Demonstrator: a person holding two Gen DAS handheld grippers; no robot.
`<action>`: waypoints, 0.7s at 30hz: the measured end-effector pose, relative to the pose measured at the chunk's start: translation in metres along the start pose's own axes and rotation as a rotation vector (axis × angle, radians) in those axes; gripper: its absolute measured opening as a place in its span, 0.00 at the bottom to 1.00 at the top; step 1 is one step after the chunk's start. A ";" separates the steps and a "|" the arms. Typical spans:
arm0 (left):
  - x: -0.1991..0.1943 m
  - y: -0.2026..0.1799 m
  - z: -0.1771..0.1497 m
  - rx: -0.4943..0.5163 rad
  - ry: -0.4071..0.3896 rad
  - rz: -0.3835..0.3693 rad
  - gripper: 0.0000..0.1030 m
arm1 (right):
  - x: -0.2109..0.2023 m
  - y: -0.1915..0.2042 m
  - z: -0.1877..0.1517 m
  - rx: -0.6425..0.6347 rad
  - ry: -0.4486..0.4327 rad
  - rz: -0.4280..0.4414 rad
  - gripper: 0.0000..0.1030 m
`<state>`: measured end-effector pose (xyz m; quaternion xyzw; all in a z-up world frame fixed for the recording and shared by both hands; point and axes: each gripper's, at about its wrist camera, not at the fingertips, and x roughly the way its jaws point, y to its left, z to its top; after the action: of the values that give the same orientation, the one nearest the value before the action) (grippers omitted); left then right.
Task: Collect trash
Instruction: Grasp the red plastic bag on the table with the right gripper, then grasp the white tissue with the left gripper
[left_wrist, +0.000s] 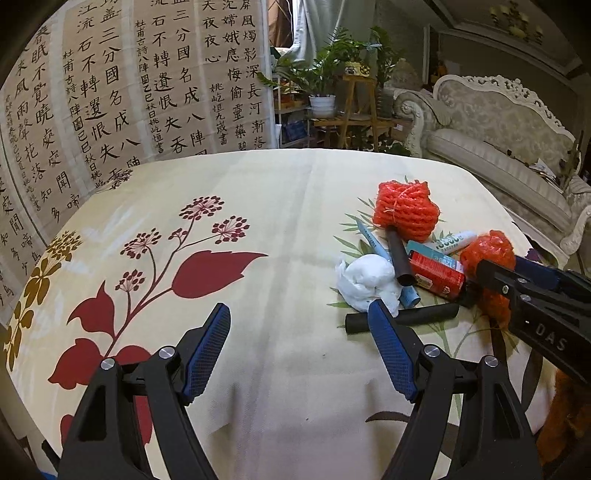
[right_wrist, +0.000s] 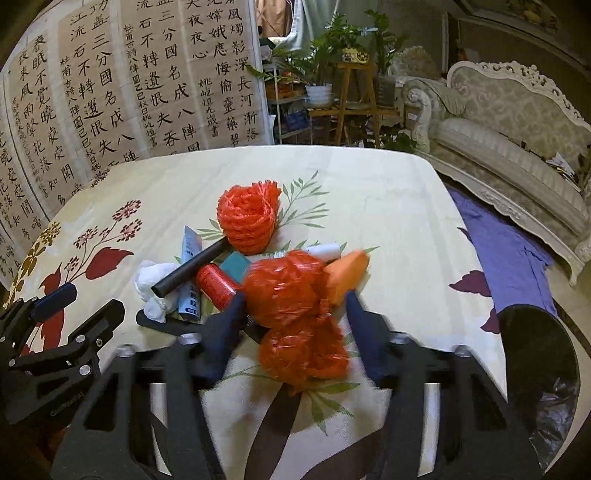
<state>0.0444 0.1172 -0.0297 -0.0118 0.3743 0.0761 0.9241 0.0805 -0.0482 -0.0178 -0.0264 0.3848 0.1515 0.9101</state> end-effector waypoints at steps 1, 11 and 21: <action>0.001 -0.001 0.000 0.002 0.002 -0.003 0.72 | -0.001 0.000 0.000 -0.003 -0.003 -0.001 0.40; 0.010 -0.013 0.005 0.028 0.015 -0.036 0.74 | -0.012 -0.025 -0.007 0.045 -0.013 -0.050 0.39; 0.031 -0.019 0.021 0.051 0.038 -0.054 0.74 | -0.011 -0.032 -0.012 0.062 -0.010 -0.059 0.39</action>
<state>0.0834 0.1043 -0.0367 0.0002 0.3934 0.0415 0.9184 0.0750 -0.0837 -0.0207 -0.0085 0.3836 0.1126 0.9166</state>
